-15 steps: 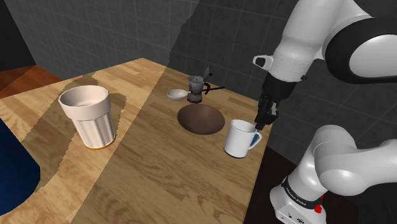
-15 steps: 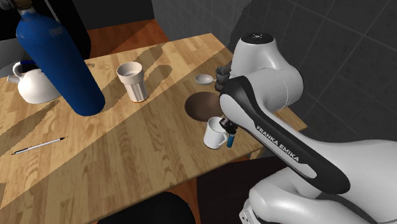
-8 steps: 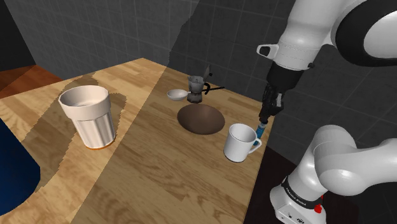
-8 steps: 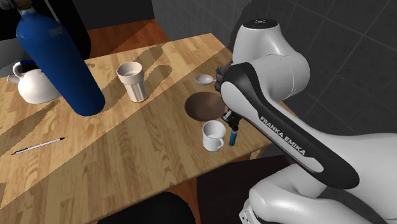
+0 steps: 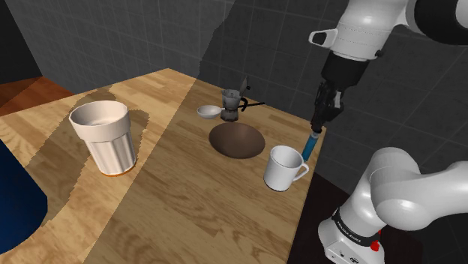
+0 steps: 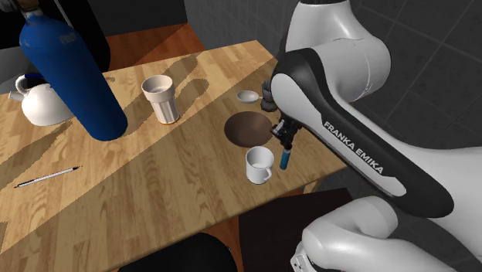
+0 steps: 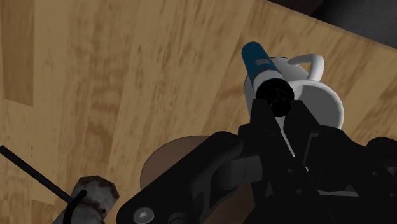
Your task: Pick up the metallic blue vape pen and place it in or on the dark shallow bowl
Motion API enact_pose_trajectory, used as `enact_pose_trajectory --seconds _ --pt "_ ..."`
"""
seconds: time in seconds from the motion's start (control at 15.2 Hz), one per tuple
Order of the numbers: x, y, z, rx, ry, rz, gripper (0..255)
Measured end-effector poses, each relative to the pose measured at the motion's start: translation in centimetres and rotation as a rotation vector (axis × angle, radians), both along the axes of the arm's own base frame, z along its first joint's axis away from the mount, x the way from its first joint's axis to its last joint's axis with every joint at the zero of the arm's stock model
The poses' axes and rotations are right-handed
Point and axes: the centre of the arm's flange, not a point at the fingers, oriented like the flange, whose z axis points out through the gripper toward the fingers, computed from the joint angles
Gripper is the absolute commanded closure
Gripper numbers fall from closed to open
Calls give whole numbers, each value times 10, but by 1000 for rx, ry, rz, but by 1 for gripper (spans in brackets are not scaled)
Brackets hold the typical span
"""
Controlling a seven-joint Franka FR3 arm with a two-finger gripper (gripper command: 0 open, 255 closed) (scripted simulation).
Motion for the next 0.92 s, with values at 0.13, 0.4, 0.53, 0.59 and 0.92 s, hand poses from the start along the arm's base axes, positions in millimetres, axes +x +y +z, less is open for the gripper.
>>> enact_pose_trajectory --seconds 0.13,0.4,0.53,0.59,0.92 --pt "0 0 10 0 0 0 255" --pt "14 6 28 0 0 0 255" --pt "37 13 34 0 0 0 255" --pt "49 17 36 -1 0 0 255" --pt "109 40 49 -1 0 0 255"
